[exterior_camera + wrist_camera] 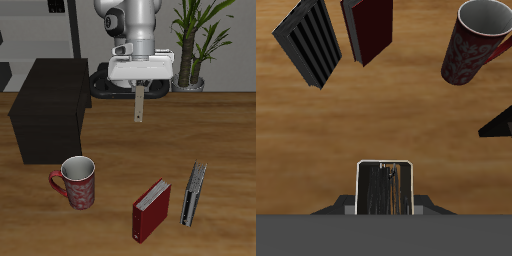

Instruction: Place the yellow book upright on top of the shelf and place the red mug on top of the shelf

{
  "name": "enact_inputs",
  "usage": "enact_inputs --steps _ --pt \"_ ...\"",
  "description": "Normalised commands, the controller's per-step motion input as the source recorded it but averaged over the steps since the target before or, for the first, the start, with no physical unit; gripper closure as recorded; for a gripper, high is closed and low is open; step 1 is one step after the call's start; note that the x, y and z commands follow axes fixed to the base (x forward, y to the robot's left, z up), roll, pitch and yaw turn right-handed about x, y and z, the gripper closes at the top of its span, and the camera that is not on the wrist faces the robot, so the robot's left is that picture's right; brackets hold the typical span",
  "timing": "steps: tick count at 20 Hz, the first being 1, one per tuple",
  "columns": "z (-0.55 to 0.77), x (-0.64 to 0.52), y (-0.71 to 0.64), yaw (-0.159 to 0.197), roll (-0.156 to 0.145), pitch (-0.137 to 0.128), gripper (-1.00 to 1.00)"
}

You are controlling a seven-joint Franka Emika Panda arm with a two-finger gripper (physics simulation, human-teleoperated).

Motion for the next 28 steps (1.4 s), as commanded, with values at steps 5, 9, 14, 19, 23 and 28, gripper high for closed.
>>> enact_inputs --steps 5,9,14,19,23,28 --pt "0.56 -0.26 -0.54 -0.007 -0.036 -0.053 1.0" --pt "0.31 -0.2 -0.45 -0.028 -0.037 -0.007 1.0" --pt "0.35 -0.32 -0.42 -0.027 -0.011 -0.014 1.0" --pt "0.24 -0.26 -0.29 -0.008 -0.011 -0.019 1.0" --pt "0.25 -0.3 -0.44 -0.047 -0.048 -0.026 1.0" --pt "0.13 -0.28 -0.32 -0.051 -0.025 -0.015 1.0"
